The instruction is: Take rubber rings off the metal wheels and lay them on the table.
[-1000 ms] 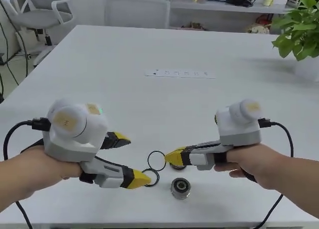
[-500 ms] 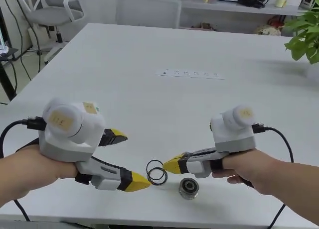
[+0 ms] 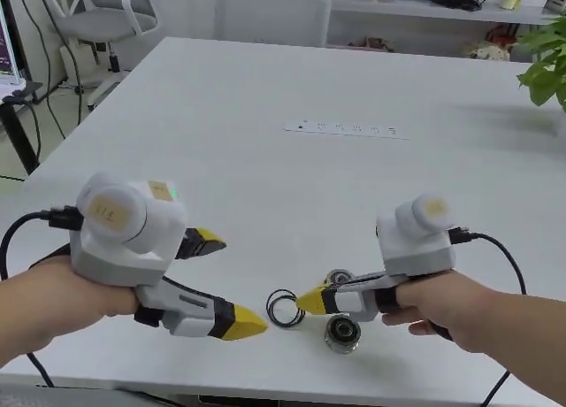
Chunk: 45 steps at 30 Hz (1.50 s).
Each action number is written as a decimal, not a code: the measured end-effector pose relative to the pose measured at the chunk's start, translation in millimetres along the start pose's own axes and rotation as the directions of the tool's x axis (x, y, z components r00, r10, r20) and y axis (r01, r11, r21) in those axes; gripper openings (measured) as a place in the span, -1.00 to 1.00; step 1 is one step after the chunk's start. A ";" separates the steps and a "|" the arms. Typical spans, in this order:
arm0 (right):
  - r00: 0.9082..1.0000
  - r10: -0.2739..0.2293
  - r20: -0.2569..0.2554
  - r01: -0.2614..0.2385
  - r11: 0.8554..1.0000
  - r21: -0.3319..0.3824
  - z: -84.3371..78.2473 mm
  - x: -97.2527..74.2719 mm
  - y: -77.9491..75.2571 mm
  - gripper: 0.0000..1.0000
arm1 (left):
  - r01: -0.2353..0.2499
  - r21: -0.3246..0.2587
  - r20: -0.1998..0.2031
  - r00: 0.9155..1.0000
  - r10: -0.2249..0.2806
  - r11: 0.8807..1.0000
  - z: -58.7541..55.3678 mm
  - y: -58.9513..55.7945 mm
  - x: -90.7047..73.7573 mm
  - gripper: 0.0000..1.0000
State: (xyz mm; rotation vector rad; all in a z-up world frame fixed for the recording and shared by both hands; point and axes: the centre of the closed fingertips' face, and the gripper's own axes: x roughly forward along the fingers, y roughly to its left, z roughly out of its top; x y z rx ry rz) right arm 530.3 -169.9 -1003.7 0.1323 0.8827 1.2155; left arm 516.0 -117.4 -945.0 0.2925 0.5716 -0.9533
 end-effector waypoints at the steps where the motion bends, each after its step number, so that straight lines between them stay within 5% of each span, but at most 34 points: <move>1: 1.000 -0.004 -0.002 0.004 1.000 0.002 -0.6 -0.1 -0.7 -1.00 | 0.000 -0.001 -0.002 1.000 0.000 1.000 -0.3 0.0 0.3 0.50; 19: 0.999 -0.045 0.030 0.045 0.999 0.006 6.9 -6.5 -7.9 -0.83 | -0.001 -0.014 -0.012 1.000 0.000 1.000 -0.6 0.2 2.0 0.49; 28: 0.996 -0.035 0.081 0.035 0.999 0.004 24.5 -19.2 -3.3 -0.75 | 0.002 -0.012 -0.005 1.000 -0.002 1.000 7.9 4.3 5.7 0.49; 45: 0.983 -0.109 0.146 0.115 0.993 -0.032 37.3 -59.4 -28.1 -0.68 | 0.038 0.022 0.004 0.999 -0.038 0.999 34.4 -2.8 27.6 0.43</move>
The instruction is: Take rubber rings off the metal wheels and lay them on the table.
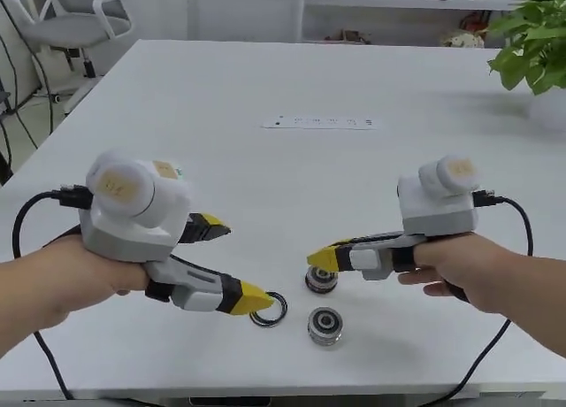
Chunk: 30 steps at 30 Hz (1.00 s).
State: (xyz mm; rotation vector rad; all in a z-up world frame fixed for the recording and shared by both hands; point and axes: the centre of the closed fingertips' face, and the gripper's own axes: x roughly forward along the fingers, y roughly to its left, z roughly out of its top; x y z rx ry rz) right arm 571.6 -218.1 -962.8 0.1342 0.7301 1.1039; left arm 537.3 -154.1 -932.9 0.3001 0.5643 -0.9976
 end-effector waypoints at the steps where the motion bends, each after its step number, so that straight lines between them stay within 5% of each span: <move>1: 1.000 -0.002 0.001 0.002 1.000 0.001 -0.9 -1.6 -1.9 -0.67 | 0.003 0.002 0.000 1.000 -0.003 1.000 1.2 -0.6 1.5 0.43; 14: 0.999 -0.043 -0.018 0.042 0.998 -0.056 -15.4 -19.5 -20.1 -0.60 | 0.027 0.001 0.008 1.000 -0.027 1.000 16.2 0.3 26.0 0.34; 30: 0.996 -0.064 -0.063 0.055 0.988 -0.142 -34.2 -16.1 -34.5 -0.50 | 0.039 0.005 -0.022 0.999 -0.038 0.999 12.7 3.2 53.1 0.21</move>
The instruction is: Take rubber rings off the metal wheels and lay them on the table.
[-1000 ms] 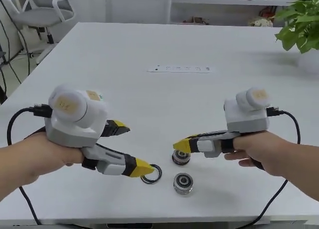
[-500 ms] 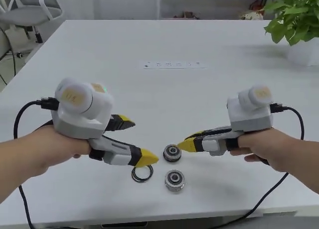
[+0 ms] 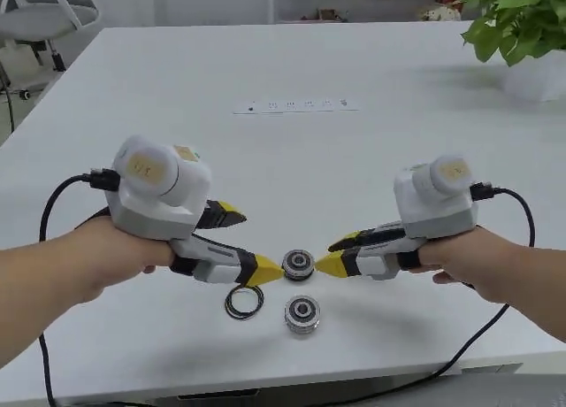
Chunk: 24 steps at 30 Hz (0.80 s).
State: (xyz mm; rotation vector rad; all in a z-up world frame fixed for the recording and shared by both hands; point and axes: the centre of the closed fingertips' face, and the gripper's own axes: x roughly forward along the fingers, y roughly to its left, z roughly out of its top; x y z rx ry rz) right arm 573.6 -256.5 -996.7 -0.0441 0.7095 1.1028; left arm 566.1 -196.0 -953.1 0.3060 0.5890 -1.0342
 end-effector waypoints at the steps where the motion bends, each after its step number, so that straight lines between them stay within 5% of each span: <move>1: 1.000 0.000 -0.003 0.000 1.000 -0.004 -1.2 0.8 -0.4 -0.50 | 0.002 0.000 -0.003 1.000 -0.002 1.000 -0.8 0.1 2.1 0.20; 24: 0.999 0.017 -0.043 -0.021 0.996 -0.090 -12.0 21.7 1.3 -0.54 | 0.043 -0.004 -0.040 0.998 -0.043 0.999 -10.2 -2.2 35.7 -0.11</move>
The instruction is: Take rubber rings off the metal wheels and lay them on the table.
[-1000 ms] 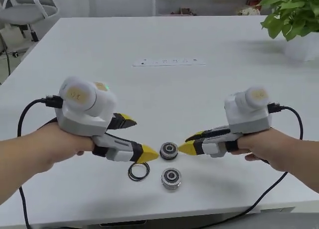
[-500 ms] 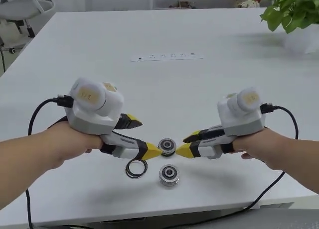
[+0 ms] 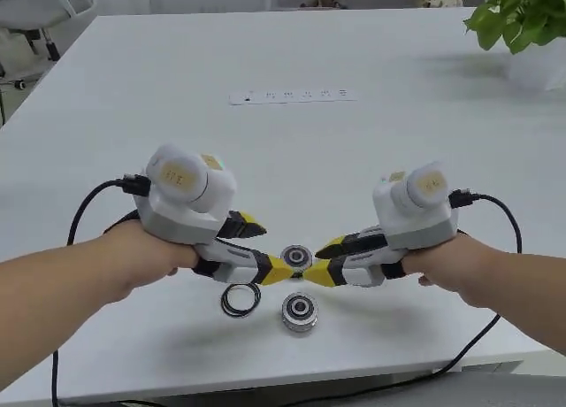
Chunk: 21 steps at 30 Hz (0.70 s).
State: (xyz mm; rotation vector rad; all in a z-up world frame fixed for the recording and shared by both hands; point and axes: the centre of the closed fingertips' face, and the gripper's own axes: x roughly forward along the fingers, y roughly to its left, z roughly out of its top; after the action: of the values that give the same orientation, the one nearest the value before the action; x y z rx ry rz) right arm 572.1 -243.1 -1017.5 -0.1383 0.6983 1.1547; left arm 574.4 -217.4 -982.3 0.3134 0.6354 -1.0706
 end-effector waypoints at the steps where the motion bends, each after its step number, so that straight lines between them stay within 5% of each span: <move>1: 1.000 -0.001 0.000 0.001 1.000 -0.003 0.3 0.5 -0.3 -0.55 | 0.004 -0.001 -0.003 1.000 -0.004 1.000 -0.3 -0.8 1.8 -0.12; 21: 1.000 0.001 0.018 0.000 0.999 -0.039 0.0 4.8 -0.3 -0.63 | 0.037 0.001 -0.016 0.999 -0.037 0.999 -1.2 0.5 28.5 -0.45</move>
State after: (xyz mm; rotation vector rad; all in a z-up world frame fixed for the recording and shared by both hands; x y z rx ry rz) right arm 573.4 -239.3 -1020.3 -0.1599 0.6599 1.1692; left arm 583.7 -236.9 -1001.0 0.3124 0.6571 -1.1049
